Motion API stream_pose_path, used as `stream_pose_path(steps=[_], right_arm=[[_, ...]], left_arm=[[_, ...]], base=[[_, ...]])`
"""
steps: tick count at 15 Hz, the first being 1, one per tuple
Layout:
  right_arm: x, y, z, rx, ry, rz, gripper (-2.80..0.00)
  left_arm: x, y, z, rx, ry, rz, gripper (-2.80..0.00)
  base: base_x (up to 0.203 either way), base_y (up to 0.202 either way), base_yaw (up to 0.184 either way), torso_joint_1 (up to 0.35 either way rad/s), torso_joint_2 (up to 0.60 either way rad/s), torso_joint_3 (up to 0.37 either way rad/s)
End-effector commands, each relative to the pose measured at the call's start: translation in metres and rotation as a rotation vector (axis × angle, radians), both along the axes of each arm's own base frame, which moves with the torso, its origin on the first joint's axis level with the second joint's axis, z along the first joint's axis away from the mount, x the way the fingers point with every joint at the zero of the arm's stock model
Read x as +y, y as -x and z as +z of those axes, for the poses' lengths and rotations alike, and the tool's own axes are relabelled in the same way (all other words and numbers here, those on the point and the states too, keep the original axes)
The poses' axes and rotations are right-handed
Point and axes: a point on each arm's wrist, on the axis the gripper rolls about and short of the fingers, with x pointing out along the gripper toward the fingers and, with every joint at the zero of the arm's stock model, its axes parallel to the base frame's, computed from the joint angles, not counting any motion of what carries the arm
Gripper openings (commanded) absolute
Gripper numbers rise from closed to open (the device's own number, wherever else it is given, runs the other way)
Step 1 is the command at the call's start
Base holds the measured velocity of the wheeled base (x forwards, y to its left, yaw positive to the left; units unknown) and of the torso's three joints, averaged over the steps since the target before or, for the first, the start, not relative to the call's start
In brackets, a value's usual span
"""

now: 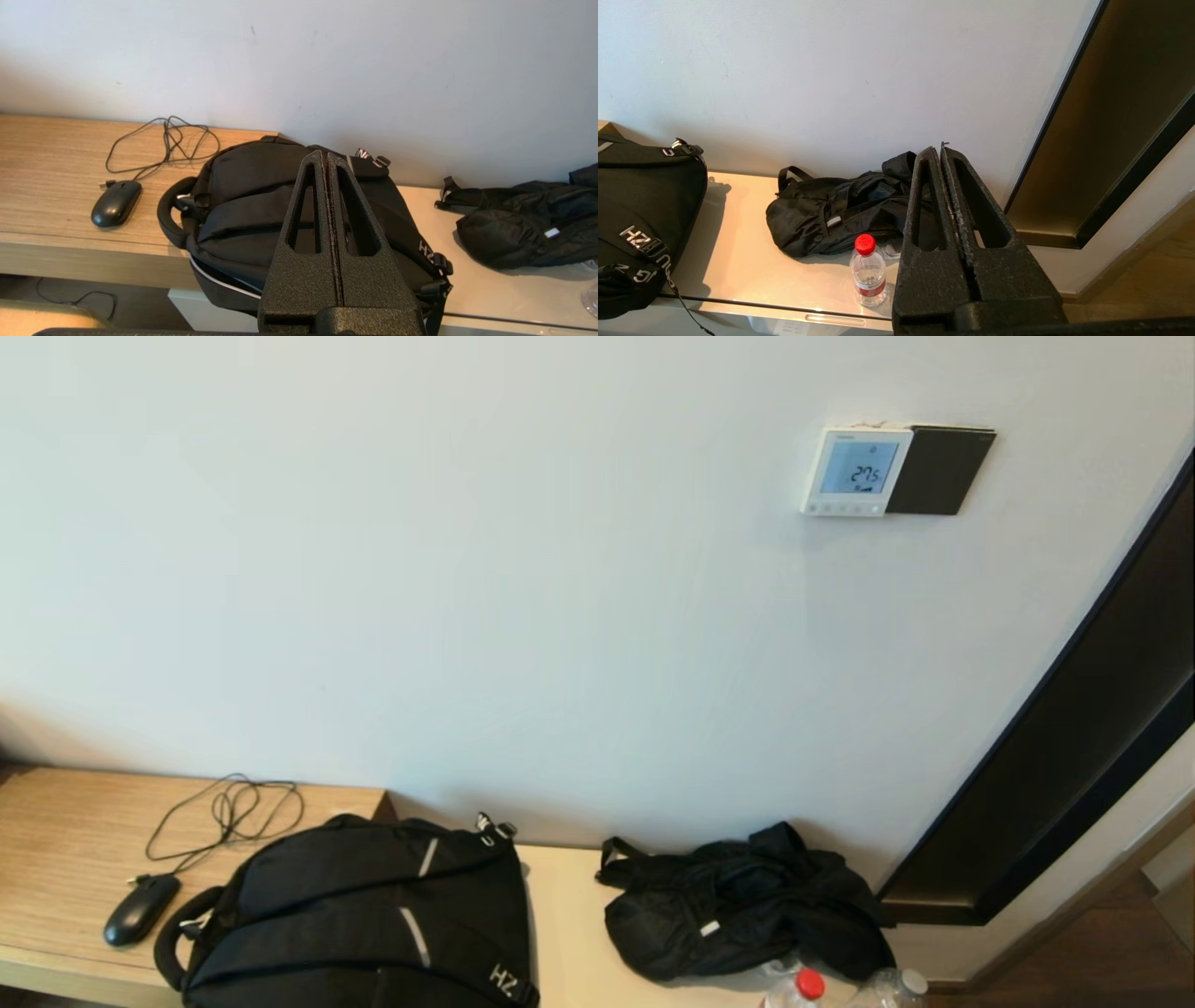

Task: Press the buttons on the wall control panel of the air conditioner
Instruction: Turn off the central air conditioner

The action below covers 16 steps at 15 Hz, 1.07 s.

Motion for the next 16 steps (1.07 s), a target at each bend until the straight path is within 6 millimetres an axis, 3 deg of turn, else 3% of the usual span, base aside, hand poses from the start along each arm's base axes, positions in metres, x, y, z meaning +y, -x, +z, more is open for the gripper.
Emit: stream_pose_path(steps=[1, 16], right_arm=[[0.0000, -0.0002, 0.0000, 0.002, 0.000, 0.001, -2.80], [0.0000, -0.0002, 0.0000, 0.002, -0.004, 0.001, -2.80]], left_arm=[[0.0000, 0.0000, 0.0000, -0.001, 0.000, 0.001, -2.80], [0.0000, 0.0000, 0.0000, -0.001, 0.000, 0.001, -2.80]], base=[[0.000, 0.000, 0.000, 0.000, 0.00, 0.000], [0.000, 0.000, 0.000, 0.000, 0.00, 0.000]])
